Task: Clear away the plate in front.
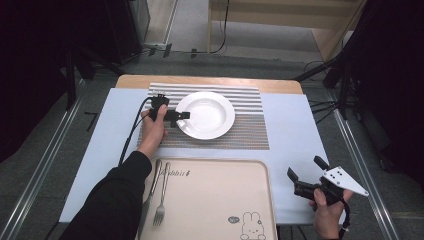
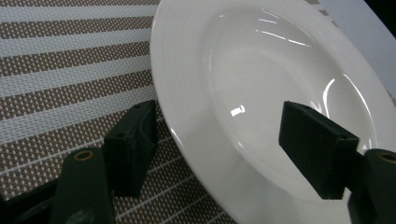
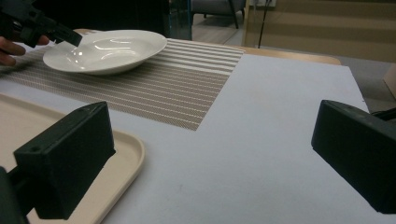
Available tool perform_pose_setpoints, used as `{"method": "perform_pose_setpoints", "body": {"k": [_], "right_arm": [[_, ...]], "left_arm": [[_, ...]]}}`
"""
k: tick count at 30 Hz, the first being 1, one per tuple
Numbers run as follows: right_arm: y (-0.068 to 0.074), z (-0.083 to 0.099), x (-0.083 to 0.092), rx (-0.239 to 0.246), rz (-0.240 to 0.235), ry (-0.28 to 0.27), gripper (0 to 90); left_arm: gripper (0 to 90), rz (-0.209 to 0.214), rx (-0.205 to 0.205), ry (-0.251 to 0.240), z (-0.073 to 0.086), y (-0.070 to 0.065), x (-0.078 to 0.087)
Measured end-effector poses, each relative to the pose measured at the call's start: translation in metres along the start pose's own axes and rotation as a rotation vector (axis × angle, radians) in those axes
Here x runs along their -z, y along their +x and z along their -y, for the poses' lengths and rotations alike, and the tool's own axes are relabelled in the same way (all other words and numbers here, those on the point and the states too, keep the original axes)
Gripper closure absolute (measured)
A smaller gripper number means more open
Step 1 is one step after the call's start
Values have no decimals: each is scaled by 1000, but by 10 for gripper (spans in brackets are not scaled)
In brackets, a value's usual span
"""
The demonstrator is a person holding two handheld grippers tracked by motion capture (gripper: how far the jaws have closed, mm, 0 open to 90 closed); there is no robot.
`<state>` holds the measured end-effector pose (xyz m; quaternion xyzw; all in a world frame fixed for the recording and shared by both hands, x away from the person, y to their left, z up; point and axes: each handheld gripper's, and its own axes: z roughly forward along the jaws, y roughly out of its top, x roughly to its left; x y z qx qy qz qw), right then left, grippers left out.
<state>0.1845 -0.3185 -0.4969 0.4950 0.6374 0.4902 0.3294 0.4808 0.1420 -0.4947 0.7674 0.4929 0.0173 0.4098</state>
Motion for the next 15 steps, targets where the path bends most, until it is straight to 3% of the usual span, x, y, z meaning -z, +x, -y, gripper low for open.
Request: {"method": "perform_pose_setpoints", "body": {"k": [4,10,15], "right_arm": [[0,0,0,0,1,1,0],[0,0,0,1,1,2,0],[0,0,0,-1,2,7,0]], "left_arm": [[309,10,30,15,-1,-2,-5],[338,15,39,30,0,-4,-10],[278,19,44,34,0,-8,-12]]}}
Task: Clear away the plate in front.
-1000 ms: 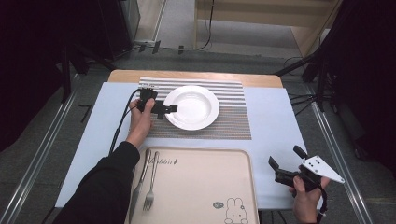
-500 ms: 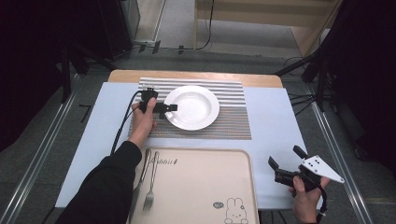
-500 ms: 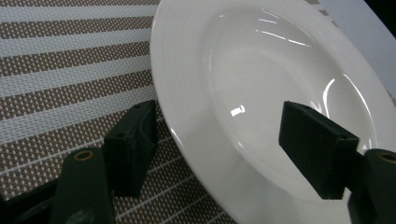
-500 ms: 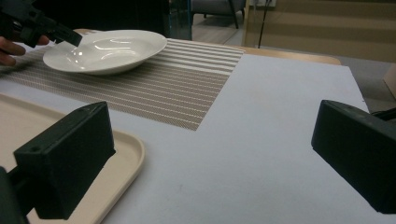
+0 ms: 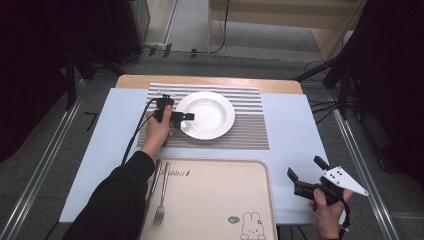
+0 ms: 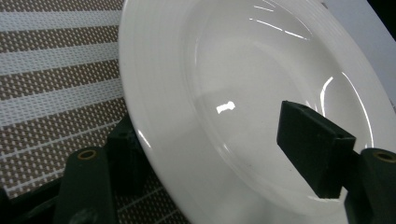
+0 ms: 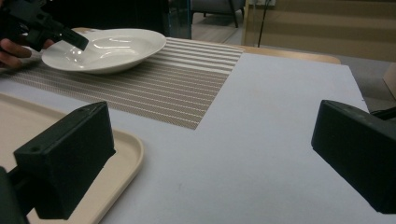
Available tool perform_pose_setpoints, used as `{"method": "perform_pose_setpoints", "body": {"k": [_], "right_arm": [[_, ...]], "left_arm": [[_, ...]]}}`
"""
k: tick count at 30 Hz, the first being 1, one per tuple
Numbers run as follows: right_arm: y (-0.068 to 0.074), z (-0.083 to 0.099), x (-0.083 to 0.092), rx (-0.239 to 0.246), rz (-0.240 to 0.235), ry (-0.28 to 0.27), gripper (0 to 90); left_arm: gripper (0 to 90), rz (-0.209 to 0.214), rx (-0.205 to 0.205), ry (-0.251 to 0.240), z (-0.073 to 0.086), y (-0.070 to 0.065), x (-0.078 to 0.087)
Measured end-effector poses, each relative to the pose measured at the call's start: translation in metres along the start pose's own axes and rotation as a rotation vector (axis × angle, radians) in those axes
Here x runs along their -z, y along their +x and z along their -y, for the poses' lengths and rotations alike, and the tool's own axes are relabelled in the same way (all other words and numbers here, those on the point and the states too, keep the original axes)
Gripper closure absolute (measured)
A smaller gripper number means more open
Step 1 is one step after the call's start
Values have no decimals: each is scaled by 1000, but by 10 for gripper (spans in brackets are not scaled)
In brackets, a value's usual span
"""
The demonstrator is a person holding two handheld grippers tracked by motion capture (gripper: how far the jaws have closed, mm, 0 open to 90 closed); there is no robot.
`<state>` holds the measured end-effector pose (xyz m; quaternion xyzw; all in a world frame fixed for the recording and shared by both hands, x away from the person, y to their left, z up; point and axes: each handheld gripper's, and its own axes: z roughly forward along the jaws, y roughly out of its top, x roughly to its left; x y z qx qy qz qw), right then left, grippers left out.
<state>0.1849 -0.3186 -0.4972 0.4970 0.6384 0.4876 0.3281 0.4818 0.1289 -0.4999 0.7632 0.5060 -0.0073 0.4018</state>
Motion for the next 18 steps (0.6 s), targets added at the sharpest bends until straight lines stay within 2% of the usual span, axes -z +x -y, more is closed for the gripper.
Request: {"method": "perform_pose_setpoints", "body": {"k": [3,5,6,7,8,9,18], "right_arm": [[0,0,0,4,-1,1,0],[0,0,0,4,1,3,0],[0,0,-1,5,2,3,0],[0,0,-1,5,2,4,0],[0,0,-1,5,2,5,0],[0,0,-1,5,2,5,0],[1,0,-2,7,3,9,0]], "left_arm": [[278,1,0,-1,0,0,0],[307,-19,6,2,0,0,0],[347,-43,8,8,-1,0,1],[426,-72,-1,20,-1,0,2],[518,-85,-8,27,-1,1,3],[551,-75,4,28,-2,3,4],[555,-79,3,39,-2,2,6]]}}
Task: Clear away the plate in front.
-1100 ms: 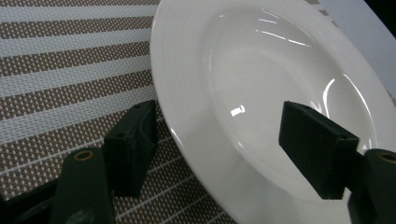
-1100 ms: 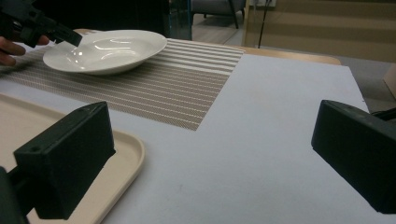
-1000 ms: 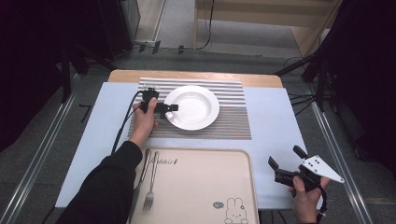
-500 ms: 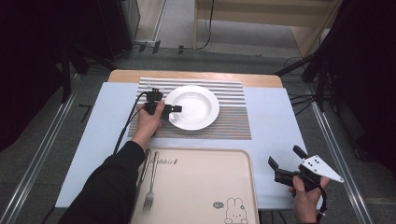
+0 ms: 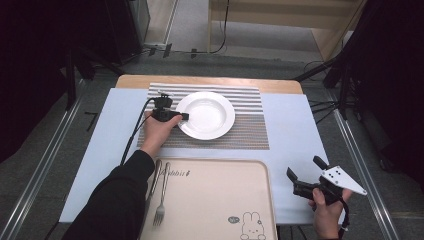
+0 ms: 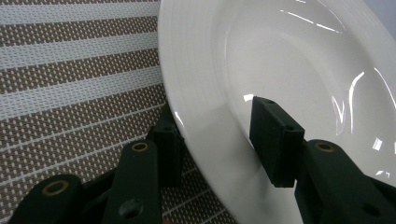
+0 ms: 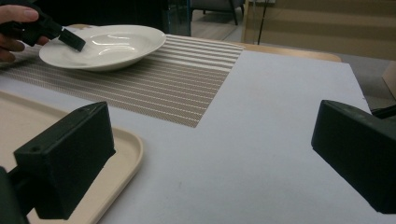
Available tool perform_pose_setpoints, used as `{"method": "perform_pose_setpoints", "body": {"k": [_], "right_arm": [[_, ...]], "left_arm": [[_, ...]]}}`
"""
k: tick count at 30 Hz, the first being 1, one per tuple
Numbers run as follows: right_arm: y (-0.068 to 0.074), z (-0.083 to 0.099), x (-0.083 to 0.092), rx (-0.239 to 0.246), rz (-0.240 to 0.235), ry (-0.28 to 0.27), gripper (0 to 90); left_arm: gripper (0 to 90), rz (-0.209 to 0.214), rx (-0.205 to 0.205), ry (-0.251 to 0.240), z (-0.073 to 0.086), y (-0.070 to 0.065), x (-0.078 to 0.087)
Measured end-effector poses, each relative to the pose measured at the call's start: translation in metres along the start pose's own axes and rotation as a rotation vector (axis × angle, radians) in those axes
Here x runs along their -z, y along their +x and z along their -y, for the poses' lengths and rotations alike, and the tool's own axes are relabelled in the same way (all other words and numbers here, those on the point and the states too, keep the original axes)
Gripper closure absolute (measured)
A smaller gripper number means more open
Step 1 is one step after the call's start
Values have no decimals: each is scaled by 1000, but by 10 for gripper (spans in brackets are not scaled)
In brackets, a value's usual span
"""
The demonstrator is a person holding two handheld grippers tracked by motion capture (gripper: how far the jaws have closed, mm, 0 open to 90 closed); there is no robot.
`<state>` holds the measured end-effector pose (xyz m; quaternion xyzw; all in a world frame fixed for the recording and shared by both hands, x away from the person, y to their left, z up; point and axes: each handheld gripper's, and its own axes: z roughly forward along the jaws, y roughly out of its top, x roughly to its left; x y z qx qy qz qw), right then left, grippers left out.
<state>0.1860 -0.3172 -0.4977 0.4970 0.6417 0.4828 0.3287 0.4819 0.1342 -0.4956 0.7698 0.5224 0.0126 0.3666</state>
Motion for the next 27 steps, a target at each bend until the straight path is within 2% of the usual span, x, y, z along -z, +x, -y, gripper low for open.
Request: {"method": "perform_pose_setpoints", "body": {"k": [8,10,13,15,17,18,23,27], "right_arm": [[0,0,0,-2,-1,0,0],[0,0,0,-1,0,1,0],[0,0,0,-2,-1,1,0],[1,0,0,2,-2,0,0],[1,0,-1,4,-4,0,0],[1,0,0,4,-3,1,0],[0,0,0,-1,-1,2,0],[0,0,0,-1,0,0,0]], "left_arm": [[589,38,-3,-19,-1,0,7],[614,70,-2,-26,-2,-1,10],[649,90,-18,-42,-3,-6,13],[684,120,-29,-30,-3,-9,12],[704,90,-77,-5,-2,-15,9],[708,103,-68,-16,-2,-15,10],[742,107,-43,-33,-3,-18,11],[771,115,-41,-47,-4,-20,13]]}}
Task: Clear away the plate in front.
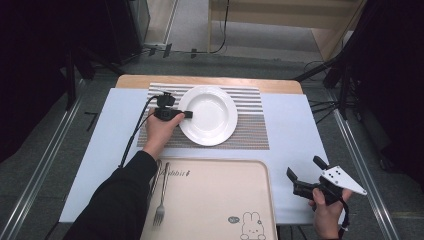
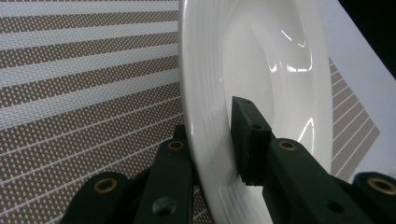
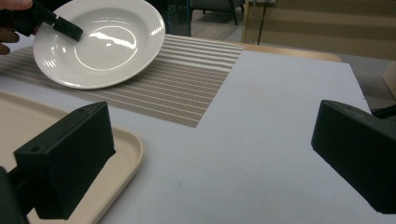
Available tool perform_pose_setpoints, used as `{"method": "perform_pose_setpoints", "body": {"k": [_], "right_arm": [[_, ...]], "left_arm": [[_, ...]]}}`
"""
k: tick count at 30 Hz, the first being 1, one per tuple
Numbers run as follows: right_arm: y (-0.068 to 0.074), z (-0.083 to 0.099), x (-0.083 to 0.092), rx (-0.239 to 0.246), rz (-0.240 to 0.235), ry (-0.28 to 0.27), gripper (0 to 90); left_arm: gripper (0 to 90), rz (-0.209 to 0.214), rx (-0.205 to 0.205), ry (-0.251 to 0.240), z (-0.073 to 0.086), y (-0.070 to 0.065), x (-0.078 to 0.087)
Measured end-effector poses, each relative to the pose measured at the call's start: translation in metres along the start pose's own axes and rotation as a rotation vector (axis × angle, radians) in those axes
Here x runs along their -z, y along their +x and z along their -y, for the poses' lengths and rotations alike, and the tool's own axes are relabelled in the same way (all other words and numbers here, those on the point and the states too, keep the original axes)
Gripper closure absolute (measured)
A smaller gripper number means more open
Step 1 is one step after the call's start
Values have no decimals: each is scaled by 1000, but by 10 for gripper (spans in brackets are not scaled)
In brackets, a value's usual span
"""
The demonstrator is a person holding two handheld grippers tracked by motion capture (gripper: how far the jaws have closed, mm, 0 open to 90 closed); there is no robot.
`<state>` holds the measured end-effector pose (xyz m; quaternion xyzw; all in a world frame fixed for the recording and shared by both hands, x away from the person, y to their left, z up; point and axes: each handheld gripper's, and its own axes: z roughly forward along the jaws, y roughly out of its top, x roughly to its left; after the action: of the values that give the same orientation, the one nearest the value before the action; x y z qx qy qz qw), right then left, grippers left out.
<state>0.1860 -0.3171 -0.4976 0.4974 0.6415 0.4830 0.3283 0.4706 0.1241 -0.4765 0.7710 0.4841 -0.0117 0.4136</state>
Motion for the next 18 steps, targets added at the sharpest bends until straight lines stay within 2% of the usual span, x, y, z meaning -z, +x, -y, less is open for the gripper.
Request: {"method": "perform_pose_setpoints", "body": {"k": [4,8,18], "right_arm": [[0,0,0,2,0,-2,0],[0,0,0,2,0,-2,0],[0,0,0,-1,-1,-2,0]], "left_arm": [[792,5,16,-14,-1,-2,0],[814,34,80,-36,-2,2,2],[820,39,75,-50,0,3,7]]}}
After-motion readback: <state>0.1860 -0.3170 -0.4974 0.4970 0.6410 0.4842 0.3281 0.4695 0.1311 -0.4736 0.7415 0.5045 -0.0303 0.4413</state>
